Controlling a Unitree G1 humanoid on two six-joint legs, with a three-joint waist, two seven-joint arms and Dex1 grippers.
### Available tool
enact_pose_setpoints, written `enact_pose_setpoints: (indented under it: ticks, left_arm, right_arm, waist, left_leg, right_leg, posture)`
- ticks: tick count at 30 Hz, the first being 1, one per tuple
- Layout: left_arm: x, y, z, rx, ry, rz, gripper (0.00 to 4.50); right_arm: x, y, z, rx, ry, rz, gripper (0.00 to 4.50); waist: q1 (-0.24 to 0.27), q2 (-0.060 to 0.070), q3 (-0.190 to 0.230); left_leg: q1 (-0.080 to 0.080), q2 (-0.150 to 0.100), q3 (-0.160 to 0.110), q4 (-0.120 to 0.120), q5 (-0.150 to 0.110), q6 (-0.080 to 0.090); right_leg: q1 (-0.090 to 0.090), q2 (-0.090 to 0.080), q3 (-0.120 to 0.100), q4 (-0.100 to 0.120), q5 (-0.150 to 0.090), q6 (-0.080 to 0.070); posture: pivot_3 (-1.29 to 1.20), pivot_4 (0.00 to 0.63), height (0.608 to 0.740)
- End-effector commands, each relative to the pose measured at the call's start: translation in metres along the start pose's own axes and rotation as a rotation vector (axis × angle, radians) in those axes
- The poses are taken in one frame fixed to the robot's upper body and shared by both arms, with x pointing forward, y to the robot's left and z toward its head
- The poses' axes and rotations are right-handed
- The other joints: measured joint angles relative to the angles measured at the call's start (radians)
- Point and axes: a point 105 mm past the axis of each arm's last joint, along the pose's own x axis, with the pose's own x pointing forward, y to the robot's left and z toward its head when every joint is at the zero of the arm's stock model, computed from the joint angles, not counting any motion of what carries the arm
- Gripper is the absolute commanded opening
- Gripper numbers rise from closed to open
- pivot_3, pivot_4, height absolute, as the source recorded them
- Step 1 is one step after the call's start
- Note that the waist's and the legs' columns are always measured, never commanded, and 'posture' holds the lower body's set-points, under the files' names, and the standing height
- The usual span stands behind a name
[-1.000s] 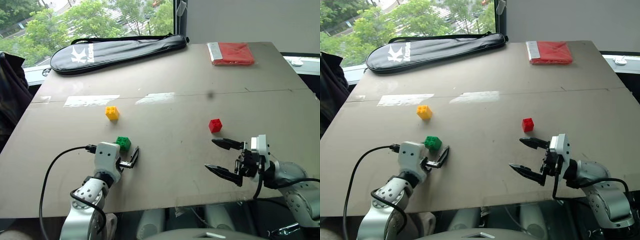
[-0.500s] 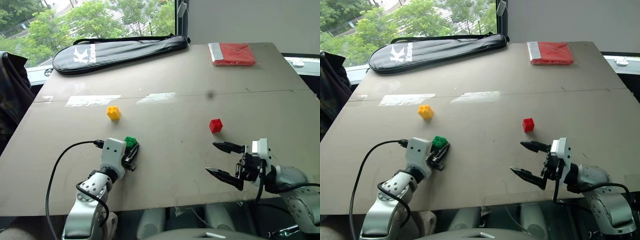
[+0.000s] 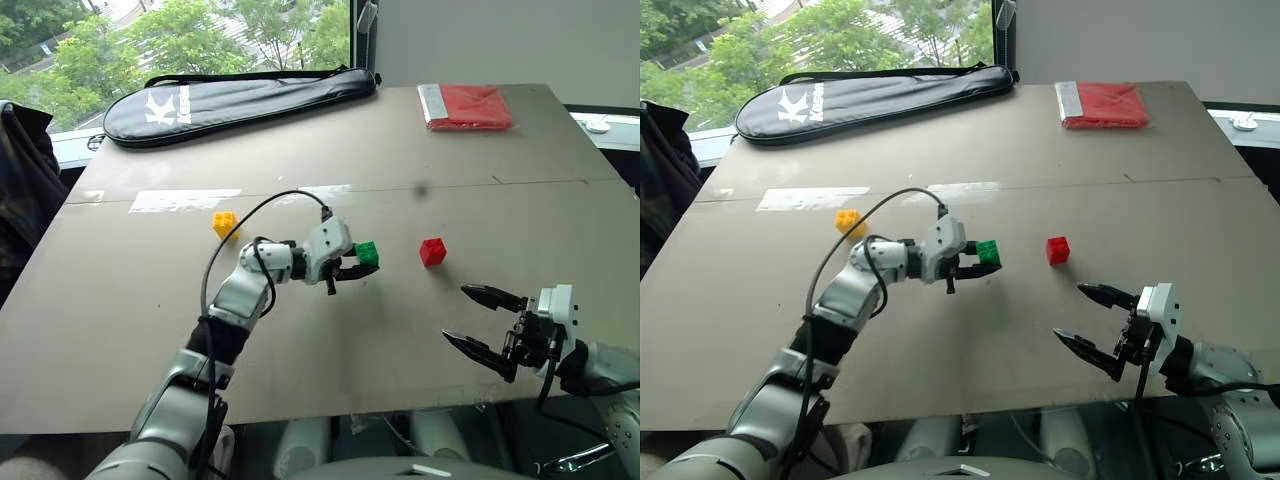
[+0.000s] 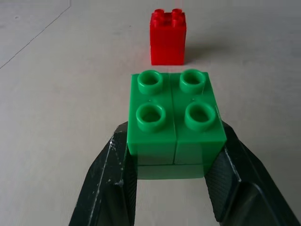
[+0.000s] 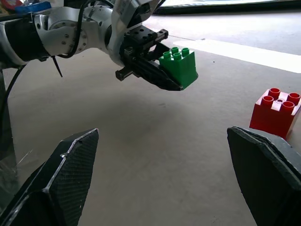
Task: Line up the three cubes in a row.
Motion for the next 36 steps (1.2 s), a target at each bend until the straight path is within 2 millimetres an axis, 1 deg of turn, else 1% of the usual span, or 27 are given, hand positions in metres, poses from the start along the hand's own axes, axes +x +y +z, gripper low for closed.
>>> enact_pose_setpoints:
  ticks: [1,5,6,9,14,24,26,27,28,29,30,31,36]
  left_arm:
    - [0.008,0.001,-0.008,0.047,0.028,-0.064,1.31]
    - [0.024,0.005,-0.012,0.052,0.057,-0.097,1.31]
    - [0.027,0.008,-0.012,0.049,0.055,-0.086,1.31]
    - [0.034,0.012,-0.009,0.045,0.045,-0.073,1.31]
    - [0.039,0.012,-0.006,0.030,0.033,-0.094,1.31]
    - [0.040,0.004,-0.014,0.005,0.047,-0.134,1.31]
    - [0.040,0.005,-0.016,-0.006,0.054,-0.121,2.34]
    - [0.039,0.006,-0.016,-0.007,0.058,-0.118,2.68]
    - [0.040,0.010,-0.017,-0.002,0.065,-0.088,3.17]
    - [0.039,0.012,-0.017,-0.002,0.068,-0.072,3.50]
    - [0.038,0.014,-0.018,0.000,0.069,-0.062,4.05]
    - [0.038,0.015,-0.018,0.000,0.070,-0.057,4.46]
    - [0.029,0.016,-0.017,0.008,0.055,-0.035,4.46]
  right_arm:
    - [-0.001,0.004,0.011,-0.047,-0.038,-0.017,4.50]
    - [-0.004,0.007,0.010,-0.046,-0.049,-0.067,4.50]
    - [-0.005,0.007,0.010,-0.044,-0.053,-0.074,4.50]
    - [-0.007,0.008,0.011,-0.040,-0.058,-0.087,4.50]
    - [-0.010,0.007,0.011,-0.046,-0.060,-0.113,4.50]
    - [-0.012,0.003,0.012,-0.063,-0.060,-0.136,4.50]
    - [-0.013,0.004,0.012,-0.062,-0.059,-0.136,4.50]
    - [-0.013,0.004,0.012,-0.056,-0.059,-0.133,4.50]
    - [-0.013,0.005,0.012,-0.051,-0.059,-0.130,4.50]
    - [-0.013,0.005,0.012,-0.045,-0.058,-0.125,4.50]
    - [-0.013,0.005,0.011,-0.042,-0.056,-0.123,4.50]
    - [-0.013,0.005,0.011,-0.041,-0.054,-0.122,4.50]
    - [-0.012,0.004,0.013,-0.046,-0.056,-0.104,4.50]
  waist:
    - [-0.005,0.000,0.000]
    - [0.001,-0.001,0.001]
    - [0.005,-0.001,0.001]
    - [0.006,-0.001,0.001]
    - [0.005,-0.001,0.001]
    - [0.005,-0.001,0.001]
    - [0.005,-0.001,0.001]
    - [0.006,-0.001,0.001]
    - [0.006,-0.001,0.001]
    - [0.006,-0.001,0.001]
    - [0.005,-0.001,0.001]
    - [0.005,-0.001,0.001]
    - [0.003,-0.001,0.001]
  left_leg:
    - [0.000,0.000,0.000,0.000,0.000,0.000]
    - [-0.001,0.000,-0.001,0.000,0.000,0.000]
    - [-0.001,-0.001,-0.001,0.000,0.000,0.000]
    - [-0.001,-0.001,-0.001,0.001,0.000,0.000]
    - [-0.001,-0.001,-0.001,0.001,0.000,0.000]
    - [-0.001,-0.001,-0.001,0.001,0.000,0.000]
    - [-0.001,-0.001,-0.001,0.001,0.000,0.000]
    - [-0.001,-0.001,-0.001,0.001,0.000,0.000]
    - [-0.001,-0.001,-0.001,0.001,0.000,0.000]
    - [-0.001,-0.001,-0.001,0.001,0.000,0.000]
    - [0.000,-0.001,-0.001,0.001,0.000,0.000]
    - [0.000,-0.001,-0.001,0.001,0.000,0.000]
    - [0.000,-0.001,-0.001,0.001,0.000,0.000]
  right_leg:
    - [0.000,0.000,0.000,0.000,0.001,0.002]
    - [0.000,0.000,0.000,-0.001,0.001,0.003]
    - [0.000,-0.001,0.000,-0.001,-0.001,0.006]
    - [0.000,-0.001,0.000,-0.001,-0.001,0.006]
    - [0.000,-0.001,0.001,0.000,-0.001,0.007]
    - [0.000,-0.001,0.001,0.000,0.000,0.009]
    - [0.000,-0.001,0.000,0.000,0.000,0.009]
    - [0.000,-0.001,0.000,0.000,0.000,0.009]
    - [0.000,-0.001,0.001,0.000,0.000,0.009]
    - [0.000,-0.001,0.001,0.000,0.000,0.009]
    - [0.001,-0.001,0.001,0.000,0.000,0.009]
    - [0.001,-0.001,0.001,0.000,0.001,0.009]
    - [0.001,-0.001,0.001,0.000,0.001,0.009]
  posture:
    - [0.00,0.150,0.701]
    - [0.00,0.150,0.701]
    - [0.00,0.150,0.701]
    - [0.00,0.150,0.701]
    - [0.00,0.150,0.701]
    - [0.00,0.150,0.701]
    - [0.00,0.150,0.701]
    - [0.00,0.150,0.701]
    - [0.00,0.150,0.701]
    - [0.00,0.150,0.701]
    - [0.00,0.150,0.701]
    - [0.00,0.150,0.701]
    - [0.00,0.150,0.701]
